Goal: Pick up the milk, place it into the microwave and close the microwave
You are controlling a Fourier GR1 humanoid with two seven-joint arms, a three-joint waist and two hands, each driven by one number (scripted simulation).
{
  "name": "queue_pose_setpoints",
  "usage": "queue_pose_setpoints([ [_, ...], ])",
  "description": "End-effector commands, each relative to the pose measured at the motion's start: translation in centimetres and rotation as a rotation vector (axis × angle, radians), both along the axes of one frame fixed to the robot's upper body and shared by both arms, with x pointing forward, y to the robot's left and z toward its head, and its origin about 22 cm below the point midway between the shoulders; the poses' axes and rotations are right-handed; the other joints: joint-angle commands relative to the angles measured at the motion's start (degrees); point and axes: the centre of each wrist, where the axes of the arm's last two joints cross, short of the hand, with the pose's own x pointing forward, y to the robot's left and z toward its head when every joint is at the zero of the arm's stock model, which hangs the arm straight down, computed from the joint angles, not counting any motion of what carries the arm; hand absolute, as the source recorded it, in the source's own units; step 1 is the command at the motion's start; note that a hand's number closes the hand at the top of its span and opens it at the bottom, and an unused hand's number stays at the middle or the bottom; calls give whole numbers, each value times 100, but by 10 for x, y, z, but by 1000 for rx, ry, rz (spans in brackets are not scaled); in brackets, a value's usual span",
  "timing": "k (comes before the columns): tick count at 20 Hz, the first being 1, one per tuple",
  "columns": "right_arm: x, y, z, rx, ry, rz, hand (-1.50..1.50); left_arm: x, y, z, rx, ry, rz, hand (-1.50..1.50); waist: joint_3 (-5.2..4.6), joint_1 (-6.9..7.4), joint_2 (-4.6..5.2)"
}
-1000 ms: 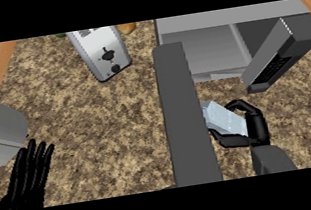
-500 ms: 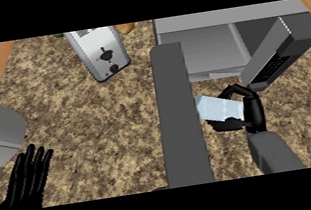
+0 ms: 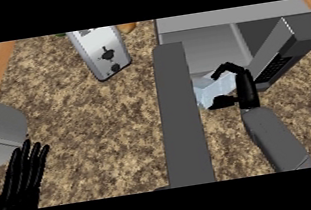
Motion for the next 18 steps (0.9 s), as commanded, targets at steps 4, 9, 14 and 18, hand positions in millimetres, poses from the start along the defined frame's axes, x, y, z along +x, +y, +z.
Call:
queue_pose_setpoints([
  [4,44,5,27,-116,51,-141,150,7,6,2,-17,13,-23,-150,22,172,36],
  [9,61,-6,44,-167,43,-178,150,28,-8,-8,3,-6,-39,-150,28,292,118],
  [14,71,-36,64,-298,40,-301,150,29,6,-2,55,-7,-49,-150,31,440,194],
  [18,71,-47,67,-298,-10,-413,150,30,3,-5,108,13,-30,-150,40,475,226],
])
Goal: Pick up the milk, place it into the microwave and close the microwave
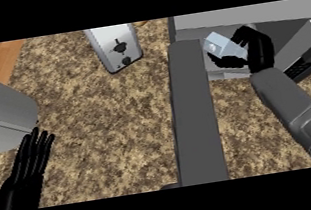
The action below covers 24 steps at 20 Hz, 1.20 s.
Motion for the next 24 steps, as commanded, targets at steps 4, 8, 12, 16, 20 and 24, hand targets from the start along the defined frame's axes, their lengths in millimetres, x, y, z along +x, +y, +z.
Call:
queue_pose_setpoints([
  [4,3,-9,4,-108,-21,-124,-150,3,-8,5,72,-2,-12,-150,8,183,56],
  [8,11,-13,19,-166,-11,-118,-150,6,-13,-1,78,3,-36,-150,4,279,106],
  [12,5,-6,7,-153,48,-74,-150,8,-8,2,79,-9,-46,-150,6,262,97],
  [16,8,-5,11,-110,50,21,-150,10,-11,8,76,-24,-50,-150,22,282,102],
  [20,3,9,0,-25,57,89,-150,12,-19,6,60,-23,-54,-150,20,189,76],
  [24,7,7,8,39,2,142,-150,8,-24,-2,56,-20,-81,-150,13,131,42],
])
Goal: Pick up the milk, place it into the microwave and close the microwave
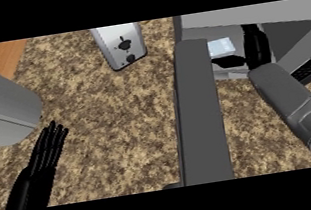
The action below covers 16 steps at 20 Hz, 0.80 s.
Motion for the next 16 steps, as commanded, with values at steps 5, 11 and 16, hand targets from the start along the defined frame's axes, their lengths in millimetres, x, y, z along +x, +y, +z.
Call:
queue_pose_setpoints([
  [5,-17,0,-26,168,-19,68,-150,-2,-8,-4,-21,18,-28,-150,-5,-149,-61],
  [11,-38,-10,-53,285,-3,64,-150,-12,-22,-3,-12,-4,-55,-150,-10,-232,-124],
  [16,-67,-15,-85,330,-29,79,-150,8,-34,-2,-11,-15,-39,-150,-14,-354,-139],
])
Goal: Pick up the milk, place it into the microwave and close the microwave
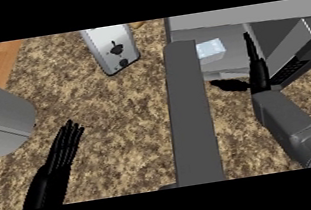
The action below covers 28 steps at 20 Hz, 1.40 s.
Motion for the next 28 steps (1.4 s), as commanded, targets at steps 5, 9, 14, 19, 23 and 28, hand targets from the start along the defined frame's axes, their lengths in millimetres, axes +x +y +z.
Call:
queue_pose_setpoints([
  [5,-38,11,-42,175,-10,119,-150,-12,-10,-15,14,30,-14,-150,-13,-170,-93],
  [9,-56,-10,-54,233,12,182,-150,9,-19,9,-2,23,-28,-150,-14,-231,-103],
  [14,-83,8,-78,274,3,211,-150,6,-11,-1,0,28,-3,-150,-26,-334,-157],
  [19,-103,-4,-88,468,-62,238,-150,6,-28,-16,-39,44,-91,-150,-28,-392,-162],
  [23,-131,-24,-99,514,-68,283,-150,15,-40,-3,55,87,-164,150,-30,-449,-185],
  [28,-154,-26,-100,524,-118,286,-150,14,-30,-15,167,86,-195,150,-38,-473,-193],
])
